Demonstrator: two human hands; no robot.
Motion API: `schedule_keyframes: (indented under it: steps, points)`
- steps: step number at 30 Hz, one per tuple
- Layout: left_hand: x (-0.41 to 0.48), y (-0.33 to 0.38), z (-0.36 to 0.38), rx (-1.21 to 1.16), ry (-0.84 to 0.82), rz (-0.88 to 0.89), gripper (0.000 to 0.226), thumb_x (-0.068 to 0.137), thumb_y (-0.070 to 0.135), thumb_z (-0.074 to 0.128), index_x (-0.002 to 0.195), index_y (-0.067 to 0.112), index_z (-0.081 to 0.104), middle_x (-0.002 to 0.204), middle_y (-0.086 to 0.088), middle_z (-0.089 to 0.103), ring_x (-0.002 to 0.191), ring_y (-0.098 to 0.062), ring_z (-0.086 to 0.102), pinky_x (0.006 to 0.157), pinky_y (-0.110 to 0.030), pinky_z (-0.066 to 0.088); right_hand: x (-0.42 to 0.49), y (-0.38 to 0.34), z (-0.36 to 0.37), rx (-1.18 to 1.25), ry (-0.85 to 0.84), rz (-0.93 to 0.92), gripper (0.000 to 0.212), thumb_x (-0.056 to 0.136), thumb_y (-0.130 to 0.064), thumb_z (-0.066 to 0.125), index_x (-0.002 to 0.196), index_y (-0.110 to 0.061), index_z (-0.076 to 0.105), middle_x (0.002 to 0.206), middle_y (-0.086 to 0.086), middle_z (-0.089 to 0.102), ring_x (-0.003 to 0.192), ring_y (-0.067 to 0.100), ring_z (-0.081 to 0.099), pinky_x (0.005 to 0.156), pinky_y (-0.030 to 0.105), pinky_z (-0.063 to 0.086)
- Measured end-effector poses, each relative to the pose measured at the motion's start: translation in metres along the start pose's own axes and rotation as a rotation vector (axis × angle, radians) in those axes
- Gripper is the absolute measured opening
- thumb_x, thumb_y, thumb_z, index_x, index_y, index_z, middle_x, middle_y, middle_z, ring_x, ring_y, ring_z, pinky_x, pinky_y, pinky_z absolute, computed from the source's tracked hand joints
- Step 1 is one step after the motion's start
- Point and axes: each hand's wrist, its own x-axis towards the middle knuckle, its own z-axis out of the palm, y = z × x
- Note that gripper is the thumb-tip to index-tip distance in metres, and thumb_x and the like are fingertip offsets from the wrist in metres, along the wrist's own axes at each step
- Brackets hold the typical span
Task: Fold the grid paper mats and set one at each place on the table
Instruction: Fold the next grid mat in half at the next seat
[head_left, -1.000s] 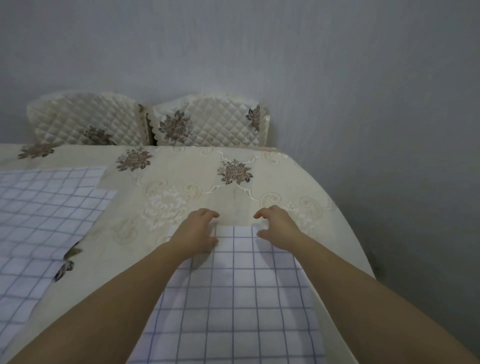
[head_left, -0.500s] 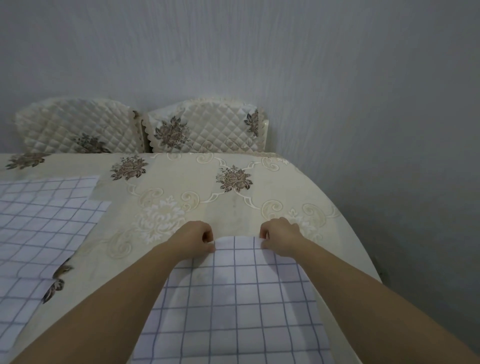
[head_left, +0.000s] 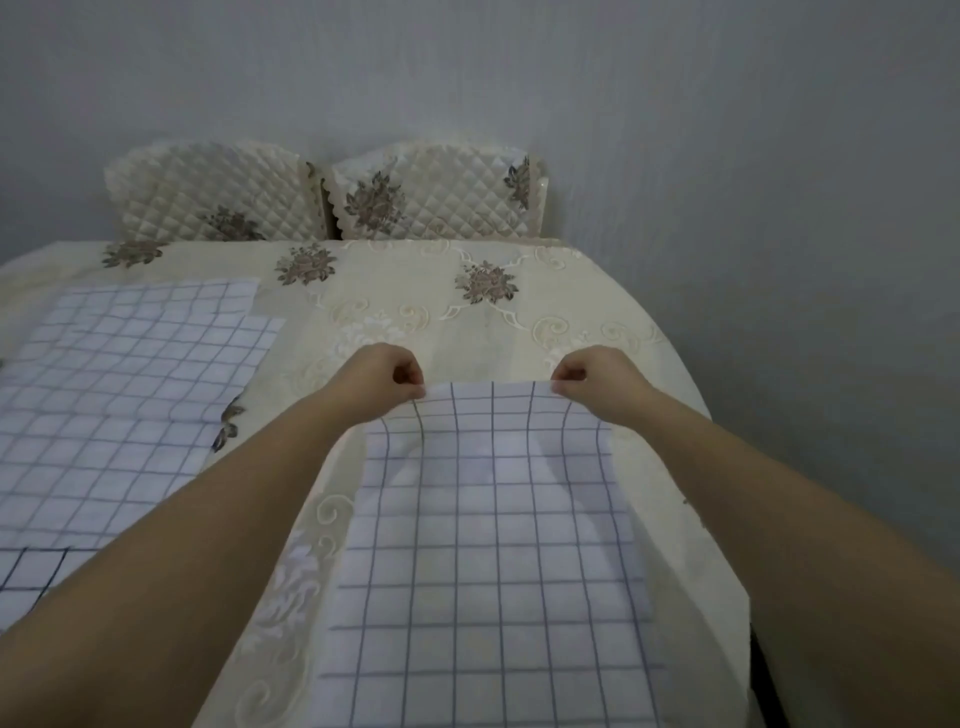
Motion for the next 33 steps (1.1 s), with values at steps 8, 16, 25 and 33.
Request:
schedule_keyframes:
  steps: [8, 16, 25, 33]
  points:
    - [-0.1, 0.023, 0.0, -0.006, 0.034, 0.032, 0.003, 0.084, 0.016, 0.071, 0.083, 0.013, 0.072, 0.078, 0.007, 0.062, 0.073, -0.008, 0.056, 0.065, -0.014, 0.041, -0.095, -0.011, 0.002, 0.02, -0.006, -0.025, 0.01, 0.085, -0.017, 0.067, 0.091, -0.01, 0.072, 0.086, 0.001, 0.065, 0.081, 0.015, 0.058, 0.073, 0.023, 0.043]
    - [-0.172, 0.02, 0.031, -0.007, -0.002, 0.027, 0.002, 0.083, 0.015, 0.072, 0.081, 0.014, 0.072, 0.078, 0.005, 0.065, 0.076, -0.013, 0.06, 0.067, -0.02, 0.043, -0.163, -0.007, 0.031, -0.003, -0.081, -0.008, 0.006, 0.082, -0.013, 0.068, 0.077, -0.016, 0.065, 0.071, -0.004, 0.059, 0.071, 0.015, 0.055, 0.071, 0.029, 0.047]
    - [-0.228, 0.015, 0.07, 0.026, -0.138, 0.026, 0.004, 0.086, 0.015, 0.068, 0.083, 0.015, 0.07, 0.079, 0.006, 0.064, 0.078, -0.014, 0.061, 0.073, -0.026, 0.048, -0.224, 0.013, 0.078, -0.042, -0.187, 0.045, 0.012, 0.082, -0.015, 0.069, 0.073, -0.018, 0.062, 0.068, -0.008, 0.058, 0.067, 0.015, 0.057, 0.062, 0.024, 0.045]
    - [-0.257, 0.004, 0.097, 0.034, -0.262, 0.014, 0.006, 0.087, 0.012, 0.066, 0.088, 0.013, 0.072, 0.084, 0.004, 0.066, 0.081, -0.013, 0.062, 0.078, -0.026, 0.051, -0.259, 0.023, 0.102, -0.069, -0.257, 0.035, 0.008, 0.084, -0.015, 0.067, 0.078, -0.017, 0.063, 0.075, -0.004, 0.061, 0.073, 0.015, 0.058, 0.071, 0.029, 0.05]
